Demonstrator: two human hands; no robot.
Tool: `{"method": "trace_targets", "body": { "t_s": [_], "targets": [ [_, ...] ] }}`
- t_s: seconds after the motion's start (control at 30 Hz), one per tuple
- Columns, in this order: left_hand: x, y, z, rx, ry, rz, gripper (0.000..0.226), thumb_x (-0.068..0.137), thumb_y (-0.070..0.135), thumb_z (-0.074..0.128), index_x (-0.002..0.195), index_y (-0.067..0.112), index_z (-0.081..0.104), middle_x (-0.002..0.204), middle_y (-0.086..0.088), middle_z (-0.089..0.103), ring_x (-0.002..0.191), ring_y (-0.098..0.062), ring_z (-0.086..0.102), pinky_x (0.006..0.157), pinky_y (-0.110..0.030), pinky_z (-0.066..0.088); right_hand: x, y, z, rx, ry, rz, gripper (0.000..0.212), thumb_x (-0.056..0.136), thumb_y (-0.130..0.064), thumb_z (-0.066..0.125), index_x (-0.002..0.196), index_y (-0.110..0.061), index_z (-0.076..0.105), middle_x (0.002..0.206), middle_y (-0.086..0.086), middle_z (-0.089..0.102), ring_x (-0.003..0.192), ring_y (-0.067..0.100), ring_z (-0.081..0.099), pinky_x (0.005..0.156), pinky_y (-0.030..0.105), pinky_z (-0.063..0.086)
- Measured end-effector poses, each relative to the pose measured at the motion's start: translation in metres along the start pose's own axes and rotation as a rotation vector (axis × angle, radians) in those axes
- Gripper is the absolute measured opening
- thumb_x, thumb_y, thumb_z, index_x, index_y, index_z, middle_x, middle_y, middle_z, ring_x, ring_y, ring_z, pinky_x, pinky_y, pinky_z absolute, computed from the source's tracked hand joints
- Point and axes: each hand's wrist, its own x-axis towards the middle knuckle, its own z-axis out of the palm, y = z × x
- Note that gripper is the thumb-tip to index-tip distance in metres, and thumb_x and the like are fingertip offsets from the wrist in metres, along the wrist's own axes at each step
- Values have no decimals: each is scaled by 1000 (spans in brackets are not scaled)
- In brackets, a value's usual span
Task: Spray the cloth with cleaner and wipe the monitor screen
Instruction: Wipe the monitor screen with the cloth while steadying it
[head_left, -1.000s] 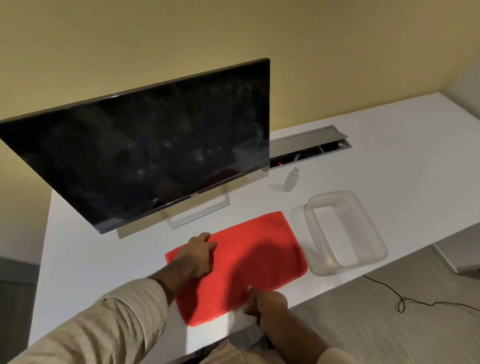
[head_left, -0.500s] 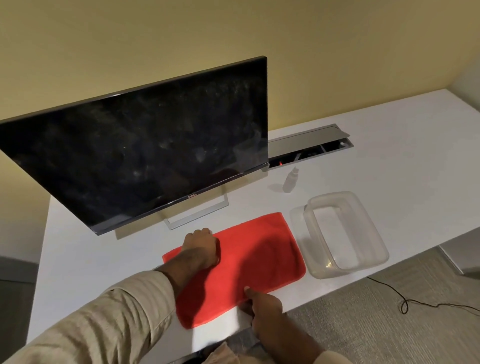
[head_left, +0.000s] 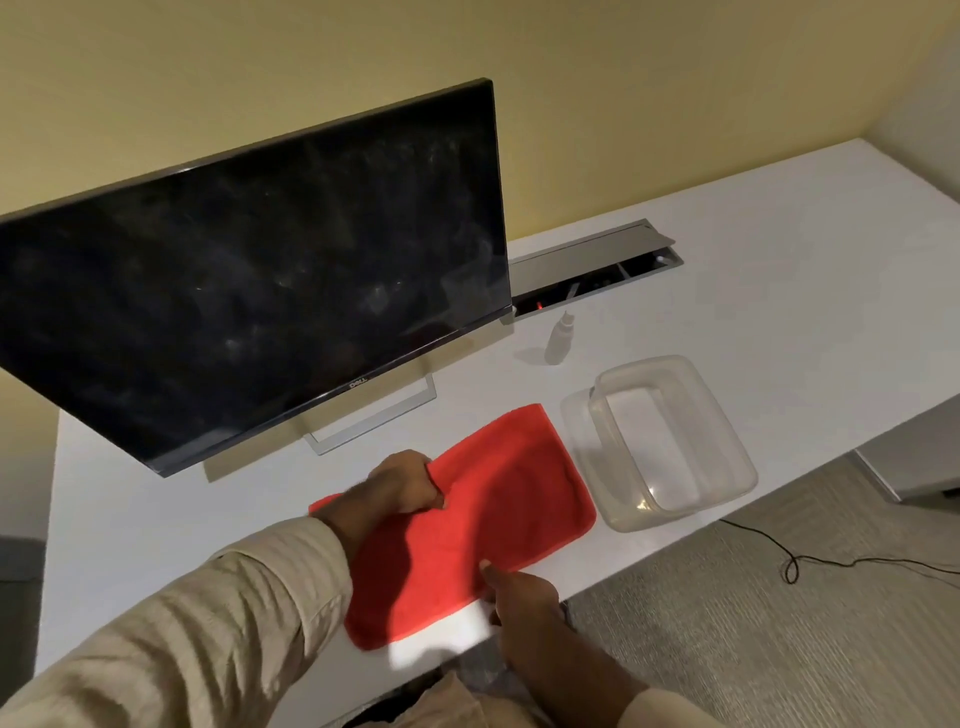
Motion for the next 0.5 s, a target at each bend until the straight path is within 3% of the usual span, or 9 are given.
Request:
{"method": "trace_targets", "body": {
  "t_s": [0.17,0.3,0.37,0.43,0.5],
  "targets": [
    [-15,1,-22,-494,-204,-7,29,71,11,83,100,12,78,101,-11,78,96,-31,74,90,-42,60,-1,0,2,-40,-13,-54,27,88,-25,73,85,2,69,63,9,62,54,19,55,47,22,39],
    [-31,-7,-37,-833,-455,-18,38,81,-4,72,118,3,71,117,-20,72,111,-40,68,97,-52,54,-6,-7,7,119,-102,-104,21,85,-18,76,75,-1,66,65,10,64,49,17,54,44,23,42],
    [-39,-9,-41,-985,-460,7,38,83,-6,69,120,3,69,119,-20,72,106,-36,71,96,-50,56,-10,-14,12,228,-237,-87,25,87,-23,74,91,1,70,80,12,73,65,22,68,60,30,56],
    [-48,-10,-45,-1111,-457,40,36,84,-6,67,118,4,70,120,-21,71,103,-34,72,89,-48,59,-14,-23,16,342,-381,-38,38,89,-33,69,109,0,69,104,18,74,95,33,72,86,44,58],
    [-56,-11,-48,-1183,-443,78,37,80,-4,71,115,7,72,123,-21,69,105,-37,71,86,-48,59,-15,-35,15,441,-537,-16,49,92,-41,63,119,0,65,120,21,69,110,36,67,89,44,57]
  ]
}}
